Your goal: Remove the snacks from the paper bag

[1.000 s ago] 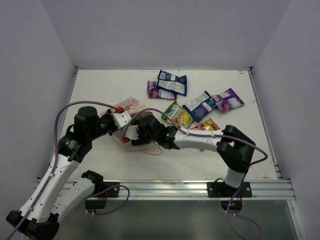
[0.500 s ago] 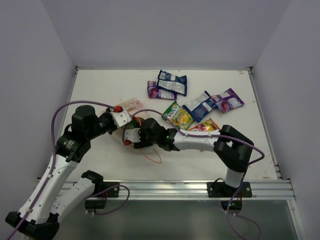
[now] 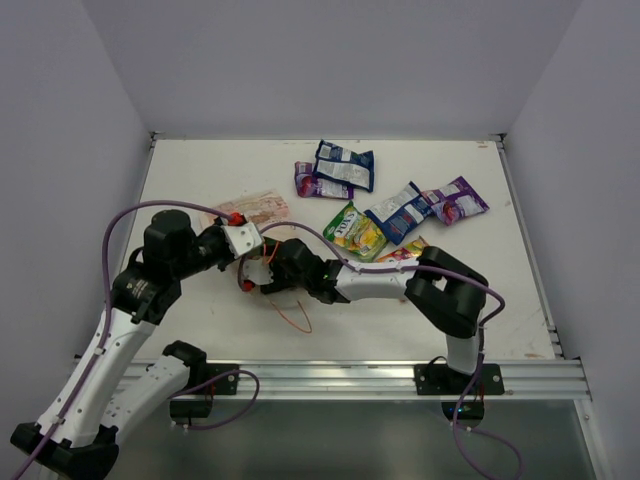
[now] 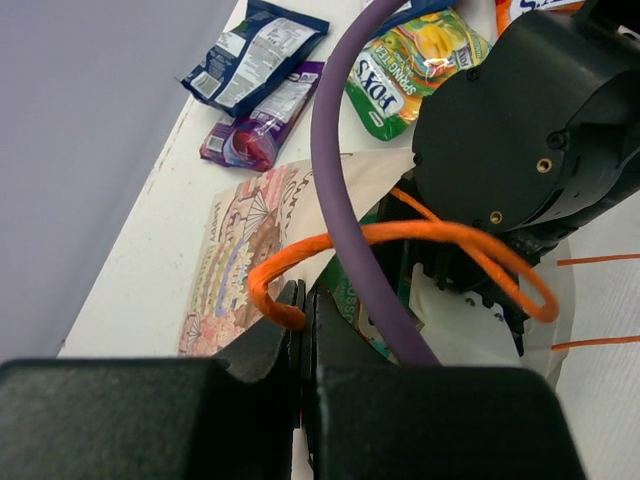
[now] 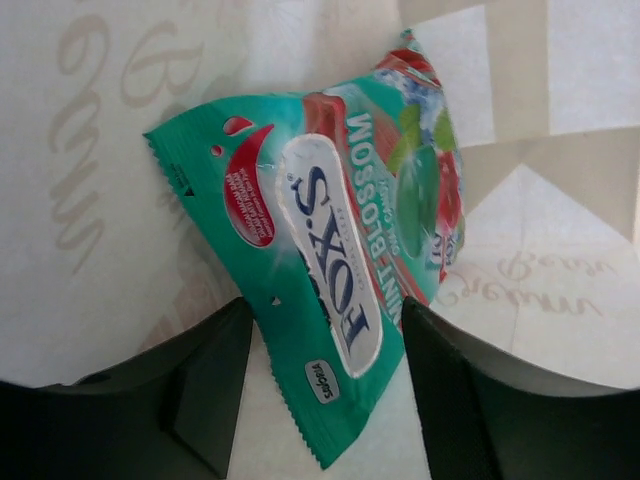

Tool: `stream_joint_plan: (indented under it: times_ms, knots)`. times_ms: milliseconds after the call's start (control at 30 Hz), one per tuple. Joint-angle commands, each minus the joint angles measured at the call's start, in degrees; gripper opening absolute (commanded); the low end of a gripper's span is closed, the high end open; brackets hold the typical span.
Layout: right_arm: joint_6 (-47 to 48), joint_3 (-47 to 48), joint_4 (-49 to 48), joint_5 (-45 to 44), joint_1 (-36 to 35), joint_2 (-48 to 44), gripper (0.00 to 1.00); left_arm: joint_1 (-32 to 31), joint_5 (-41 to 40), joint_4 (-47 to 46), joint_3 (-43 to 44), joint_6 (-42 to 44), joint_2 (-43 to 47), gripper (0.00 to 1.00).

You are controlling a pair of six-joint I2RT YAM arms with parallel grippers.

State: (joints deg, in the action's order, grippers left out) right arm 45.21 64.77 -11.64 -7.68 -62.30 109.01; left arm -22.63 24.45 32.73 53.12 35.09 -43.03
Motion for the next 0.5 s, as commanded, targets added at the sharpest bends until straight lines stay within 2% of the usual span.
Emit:
stream_joint_plan:
  times_ms: [0, 67, 100, 167, 300, 333, 467]
  knots:
    - [1.90, 1.85, -2.77, -3.92, 0.43, 2.52, 0.60, -0.39, 5.08, -4.08, 4.27, -1.43, 0.75, 0.00]
    - [1.81, 2.11, -3.13, -4.18, 0.34, 2.96, 0.53, -0.39, 5.44, -4.08, 4.36, -1.60, 0.58, 0.00]
    - [1.46, 2.02, -3.47, -4.36, 0.34, 3.05, 0.46, -0.39, 5.35, -3.99, 4.44, -1.60, 0.66, 0.00]
    - [0.94, 1.85, -3.65, -4.44, 0.43, 2.88, 0.41, -0.39, 4.91, -3.64, 4.53, -1.34, 0.57, 0.00]
    - [-1.61, 1.15, -2.95, -3.30, 0.69, 1.12, 0.25, -0.39, 3.59, -2.15, 4.62, -0.55, 0.84, 0.00]
    - [-1.79, 1.14, -3.04, -3.30, 0.87, 1.03, 0.19, -0.39, 3.59, -2.14, 4.62, -0.55, 0.84, 0.00]
    - [-2.23, 0.97, -3.13, -3.83, 1.04, 0.77, 0.04, -0.39, 3.68, -1.88, 4.36, -0.73, 1.10, 0.00]
